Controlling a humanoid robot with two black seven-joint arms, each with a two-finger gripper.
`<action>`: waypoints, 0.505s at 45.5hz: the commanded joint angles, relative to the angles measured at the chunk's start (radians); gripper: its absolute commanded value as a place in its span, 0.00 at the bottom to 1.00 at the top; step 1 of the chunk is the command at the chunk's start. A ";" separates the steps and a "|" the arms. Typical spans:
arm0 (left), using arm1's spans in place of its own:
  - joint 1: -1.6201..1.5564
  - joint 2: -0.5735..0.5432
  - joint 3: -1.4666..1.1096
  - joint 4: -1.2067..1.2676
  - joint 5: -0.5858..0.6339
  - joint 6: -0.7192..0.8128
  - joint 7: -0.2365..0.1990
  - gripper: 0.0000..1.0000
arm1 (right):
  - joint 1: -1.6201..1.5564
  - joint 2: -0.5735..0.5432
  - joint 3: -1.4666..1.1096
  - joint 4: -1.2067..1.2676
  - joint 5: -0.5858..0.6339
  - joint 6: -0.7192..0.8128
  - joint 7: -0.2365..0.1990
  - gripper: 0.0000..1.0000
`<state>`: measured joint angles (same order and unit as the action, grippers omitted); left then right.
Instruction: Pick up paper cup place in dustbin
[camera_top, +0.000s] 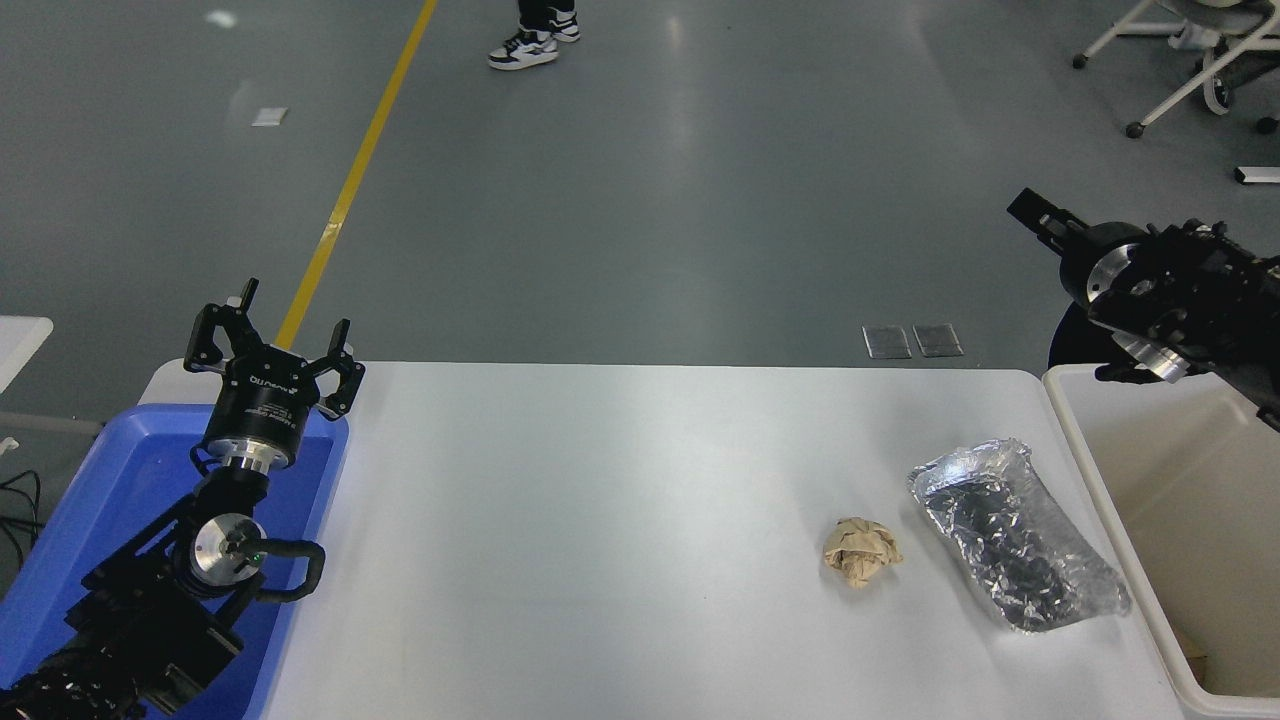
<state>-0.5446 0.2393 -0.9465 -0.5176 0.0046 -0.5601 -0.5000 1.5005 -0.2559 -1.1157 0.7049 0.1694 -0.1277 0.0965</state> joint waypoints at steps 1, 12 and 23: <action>-0.001 0.000 0.000 0.001 0.000 0.000 0.000 0.98 | 0.187 0.095 -0.105 0.183 -0.014 0.163 0.000 1.00; 0.000 0.000 0.000 -0.001 0.000 0.000 0.000 0.98 | 0.427 0.099 -0.119 0.337 -0.013 0.606 0.000 1.00; 0.000 0.000 0.000 0.001 0.000 0.000 0.000 0.98 | 0.656 0.092 -0.188 0.514 -0.013 0.878 -0.001 1.00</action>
<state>-0.5447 0.2394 -0.9464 -0.5173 0.0046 -0.5600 -0.5000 1.9415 -0.1687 -1.2431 1.0507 0.1574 0.4823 0.0959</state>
